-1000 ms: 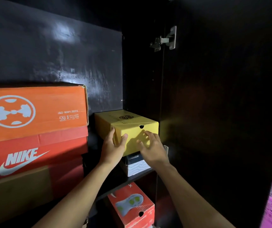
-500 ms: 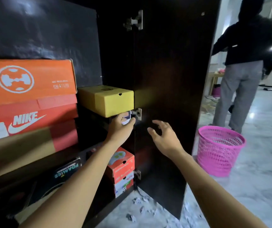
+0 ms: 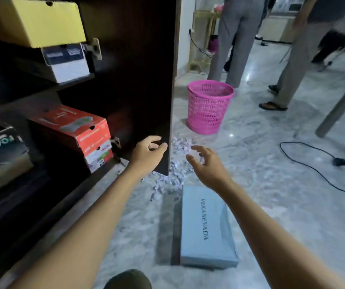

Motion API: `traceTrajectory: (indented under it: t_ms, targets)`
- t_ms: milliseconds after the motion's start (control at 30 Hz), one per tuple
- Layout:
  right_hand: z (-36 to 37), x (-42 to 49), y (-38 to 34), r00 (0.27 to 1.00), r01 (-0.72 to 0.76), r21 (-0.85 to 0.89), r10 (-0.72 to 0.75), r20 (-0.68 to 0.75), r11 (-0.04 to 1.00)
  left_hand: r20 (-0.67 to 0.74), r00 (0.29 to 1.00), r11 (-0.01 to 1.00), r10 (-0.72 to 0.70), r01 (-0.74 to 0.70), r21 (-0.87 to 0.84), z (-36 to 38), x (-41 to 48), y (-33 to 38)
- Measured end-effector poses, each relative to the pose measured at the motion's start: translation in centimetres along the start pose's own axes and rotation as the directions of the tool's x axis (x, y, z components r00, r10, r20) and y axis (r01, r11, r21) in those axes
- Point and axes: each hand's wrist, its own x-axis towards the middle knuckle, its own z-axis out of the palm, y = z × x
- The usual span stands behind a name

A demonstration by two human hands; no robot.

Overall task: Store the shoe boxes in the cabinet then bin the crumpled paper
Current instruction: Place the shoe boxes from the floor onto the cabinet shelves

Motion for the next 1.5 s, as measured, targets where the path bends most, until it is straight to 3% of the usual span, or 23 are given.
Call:
traceTrajectory:
  t_ms: [200,333,467,567,700,833,1000,1233,1500]
  targets:
    - [3.3,-5.5,11.0,0.981,-0.176,0.036,0.173,0.088,0.984,0.097,0.978,0.98,-0.185,0.191,-0.051,11.1,-5.5,-7.3]
    - [5.4,-10.3,17.8,0.938,-0.331,0.008,0.328,0.116,0.944,0.11,0.918,0.916,-0.38,0.39,-0.09,17.3,-10.3,-12.9]
    - [7.3,-14.1,22.7,0.853,-0.51,-0.05,0.512,0.099,0.859,0.116,0.839,0.845,-0.532,0.535,0.003,20.5,-13.6,-17.8]
    - [8.3,-15.6,24.5,0.819,-0.557,-0.053,0.559,0.129,0.829,0.042,0.827,0.819,-0.56,0.545,0.18,20.9,-14.7,-19.8]
    - [9.0,-16.8,25.2,0.852,-0.511,0.02,0.503,0.142,0.859,0.074,0.839,0.842,-0.539,0.536,0.061,20.5,-15.4,-22.0]
    - [8.9,-20.0,26.6,0.866,-0.5,0.186,0.496,0.072,0.846,-0.018,0.859,0.859,-0.512,0.512,0.008,19.4,-17.7,-23.7]
    - [9.0,-22.8,28.3,0.861,-0.506,0.336,0.486,0.15,0.794,0.165,0.818,0.822,-0.55,0.566,-0.065,19.2,-19.1,-25.7]
    - [8.5,-21.8,27.1,0.929,-0.365,0.365,0.312,0.197,0.857,0.233,0.79,0.788,-0.567,0.603,-0.124,19.2,-17.8,-25.5]
    - [7.6,-18.0,24.1,0.958,-0.236,0.4,0.143,0.248,0.886,0.139,0.811,0.733,-0.568,0.576,-0.363,16.1,-17.6,-23.6]
